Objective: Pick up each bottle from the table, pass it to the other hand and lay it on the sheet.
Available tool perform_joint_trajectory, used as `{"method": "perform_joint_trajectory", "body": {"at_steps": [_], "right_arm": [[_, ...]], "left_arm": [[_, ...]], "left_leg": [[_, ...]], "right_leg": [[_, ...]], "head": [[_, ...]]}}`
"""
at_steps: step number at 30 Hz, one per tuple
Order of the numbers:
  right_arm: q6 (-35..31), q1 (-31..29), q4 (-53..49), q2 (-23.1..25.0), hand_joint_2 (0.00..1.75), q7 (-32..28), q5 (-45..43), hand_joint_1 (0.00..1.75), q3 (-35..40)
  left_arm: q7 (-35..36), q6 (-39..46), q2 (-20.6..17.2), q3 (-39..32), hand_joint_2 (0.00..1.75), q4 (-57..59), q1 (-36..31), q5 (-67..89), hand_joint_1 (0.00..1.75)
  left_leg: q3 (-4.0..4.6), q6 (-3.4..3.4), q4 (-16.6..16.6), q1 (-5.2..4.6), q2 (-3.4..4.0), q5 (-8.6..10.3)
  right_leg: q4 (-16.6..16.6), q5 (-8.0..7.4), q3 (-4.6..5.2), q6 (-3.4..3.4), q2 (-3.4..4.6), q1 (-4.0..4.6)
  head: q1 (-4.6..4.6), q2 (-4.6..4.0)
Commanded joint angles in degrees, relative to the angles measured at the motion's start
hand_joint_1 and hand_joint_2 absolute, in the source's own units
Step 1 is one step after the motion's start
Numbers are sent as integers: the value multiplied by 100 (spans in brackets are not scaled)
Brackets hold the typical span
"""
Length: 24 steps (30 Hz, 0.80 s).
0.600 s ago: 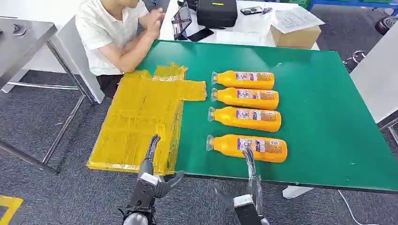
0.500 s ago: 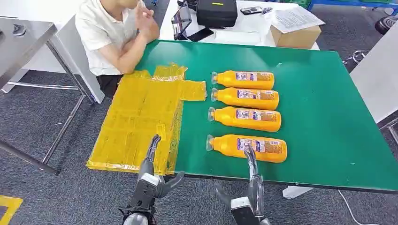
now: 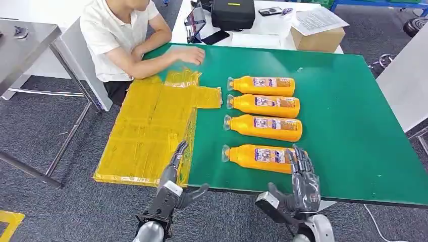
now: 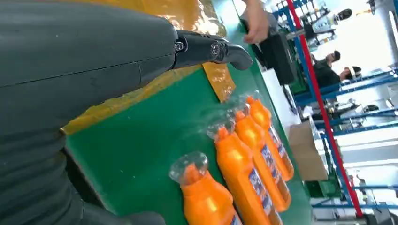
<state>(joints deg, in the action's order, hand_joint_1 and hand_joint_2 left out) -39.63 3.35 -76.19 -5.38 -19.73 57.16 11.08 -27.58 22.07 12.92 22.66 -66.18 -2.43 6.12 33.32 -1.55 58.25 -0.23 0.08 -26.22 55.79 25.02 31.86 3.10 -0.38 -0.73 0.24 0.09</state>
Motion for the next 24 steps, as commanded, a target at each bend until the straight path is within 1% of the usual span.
{"method": "perform_joint_trajectory", "body": {"at_steps": [1,3,8,13,15,19,20,21,22,24], "right_arm": [[574,-1066,1415,-415,175,390,134,0,104],[679,-1188,1592,-443,175,441,156,0,164],[775,-1241,1695,-464,175,441,147,0,245],[1271,-1766,2488,-513,175,526,154,0,540],[1530,-1908,2672,-491,175,540,77,0,640],[1837,-2099,2893,-580,175,779,253,0,949],[1961,-2140,2950,-619,175,900,297,0,1027],[2231,-2174,2986,-636,175,1108,294,0,1096],[2336,-2184,2972,-656,175,1176,306,0,1156],[2597,-2247,3024,-709,175,1506,501,0,1378]], "left_arm": [[65,-78,-5,157,175,377,-276,27,0],[78,-80,3,173,175,367,-273,34,0],[79,-88,5,182,175,373,-275,34,0],[77,-140,40,258,175,401,-331,-12,0],[80,-150,45,292,175,391,-345,-23,0],[91,-163,59,336,175,381,-372,-48,0],[98,-158,62,349,175,387,-377,-46,0],[113,-139,69,350,175,387,-377,-40,0],[119,-135,72,346,175,388,-379,-40,0],[131,-135,85,337,175,400,-386,-34,0]], "left_leg": [[-19,11,-8,3,11,-1],[-12,6,-6,2,13,0],[-12,6,-6,2,4,0],[-19,11,-8,3,12,0],[-7,7,-5,2,9,2],[-11,9,-6,2,13,1],[-5,6,-3,2,8,1],[-14,10,-5,3,9,0],[-16,8,-6,3,8,1],[-18,8,-7,3,0,3]], "right_leg": [[-8,-4,-14,-12,15,3],[-5,-4,-7,-8,14,3],[-5,-1,-10,-7,7,2],[-4,-3,-15,-12,16,2],[-4,-5,-6,-7,11,2],[-2,-5,-7,-11,16,2],[-1,-3,-4,-8,10,1],[-2,-2,-11,-11,12,2],[-4,-2,-11,-9,9,3],[-8,-2,-17,-9,1,3]], "head": [[0,0],[-2,0],[-2,0],[-2,0],[0,0],[0,0],[0,0],[-2,0],[-2,0],[0,0]]}}
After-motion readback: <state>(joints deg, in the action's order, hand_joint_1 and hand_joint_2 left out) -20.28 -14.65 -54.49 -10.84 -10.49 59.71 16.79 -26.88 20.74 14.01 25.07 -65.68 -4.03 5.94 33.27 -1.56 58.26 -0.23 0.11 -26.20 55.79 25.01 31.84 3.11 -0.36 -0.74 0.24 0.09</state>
